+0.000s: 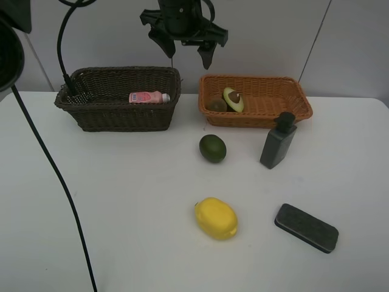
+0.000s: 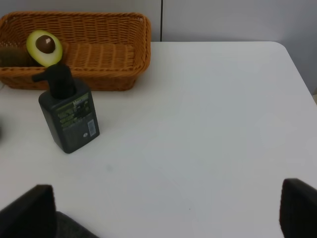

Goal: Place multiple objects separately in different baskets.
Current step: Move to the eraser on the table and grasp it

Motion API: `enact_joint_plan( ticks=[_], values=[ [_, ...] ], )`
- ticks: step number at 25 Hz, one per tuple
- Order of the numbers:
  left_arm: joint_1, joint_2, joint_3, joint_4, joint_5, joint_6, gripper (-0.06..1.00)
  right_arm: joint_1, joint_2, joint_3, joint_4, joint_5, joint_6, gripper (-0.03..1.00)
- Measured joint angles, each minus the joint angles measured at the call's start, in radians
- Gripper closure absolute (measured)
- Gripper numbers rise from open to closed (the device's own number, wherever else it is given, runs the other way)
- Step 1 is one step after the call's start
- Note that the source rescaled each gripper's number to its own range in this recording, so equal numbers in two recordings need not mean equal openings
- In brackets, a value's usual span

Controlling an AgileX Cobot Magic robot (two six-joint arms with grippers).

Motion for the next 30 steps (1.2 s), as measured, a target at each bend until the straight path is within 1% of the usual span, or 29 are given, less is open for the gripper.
enact_joint_plan(
  ticks=[2, 4, 8, 15, 20, 22, 25, 30],
  values=[
    [0.028, -0.021, 0.018, 0.014, 0.000, 0.007, -0.05, 0.000, 0.000, 0.000, 0.000, 0.000, 0.000, -0.01],
    [0.067, -0.071, 0.070, 0.015, 0.000, 0.005, -0.05, 0.000, 0.000, 0.000, 0.000, 0.000, 0.000, -0.01],
    [0.175, -0.236, 0.250, 0.015, 0.000, -0.008, -0.05, 0.000, 0.000, 0.000, 0.000, 0.000, 0.000, -0.01],
    [0.392, -0.629, 0.668, 0.019, 0.000, -0.035, -0.05, 0.000, 0.000, 0.000, 0.000, 0.000, 0.000, -0.01],
    [0.550, -0.996, 0.973, 0.039, 0.001, -0.035, -0.05, 0.000, 0.000, 0.000, 0.000, 0.000, 0.000, -0.01],
    [0.598, -1.131, 1.085, 0.044, 0.001, -0.034, -0.05, 0.000, 0.000, 0.000, 0.000, 0.000, 0.000, -0.01],
    [0.626, -1.344, 1.266, 0.038, 0.002, -0.006, -0.05, 0.000, 0.000, 0.000, 0.000, 0.000, 0.000, -0.01],
    [0.626, -1.675, 1.497, 0.010, 0.003, 0.026, -0.05, 0.000, 0.000, 0.000, 0.000, 0.000, 0.000, -0.01]
  ],
)
